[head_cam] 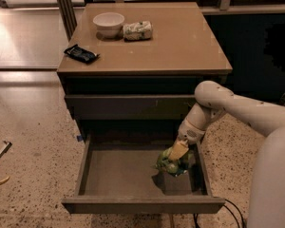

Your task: Place green rice chip bag into middle drawer

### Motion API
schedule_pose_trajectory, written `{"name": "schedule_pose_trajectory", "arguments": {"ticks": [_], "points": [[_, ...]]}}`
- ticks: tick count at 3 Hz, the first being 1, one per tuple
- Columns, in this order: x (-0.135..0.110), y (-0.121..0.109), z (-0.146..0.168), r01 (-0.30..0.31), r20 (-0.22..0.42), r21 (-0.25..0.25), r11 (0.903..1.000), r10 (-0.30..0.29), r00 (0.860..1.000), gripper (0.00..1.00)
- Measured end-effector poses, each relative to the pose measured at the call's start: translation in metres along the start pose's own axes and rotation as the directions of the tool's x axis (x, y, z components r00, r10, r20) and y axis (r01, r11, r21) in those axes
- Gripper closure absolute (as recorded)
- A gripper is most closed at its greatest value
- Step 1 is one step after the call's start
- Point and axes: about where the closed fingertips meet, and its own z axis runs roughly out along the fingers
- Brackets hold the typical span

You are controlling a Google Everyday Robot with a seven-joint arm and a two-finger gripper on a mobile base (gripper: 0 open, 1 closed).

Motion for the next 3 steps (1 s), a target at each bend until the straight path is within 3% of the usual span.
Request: {"name": "schedule_pose_trajectory", "arguments": {"ticks": [1, 2, 3], "points": [[0.006, -0.031, 0.041, -0.128, 0.019, 0.049, 0.9905, 0.128, 0.992, 1.0], [0.014, -0.058, 0.064, -0.328, 0.067, 0.105, 0.9389, 0.322, 0.944, 1.0], [0.016, -0.073, 0.074, -0.518, 0.125, 0.092, 0.8503, 0.506, 0.853, 1.0]]}}
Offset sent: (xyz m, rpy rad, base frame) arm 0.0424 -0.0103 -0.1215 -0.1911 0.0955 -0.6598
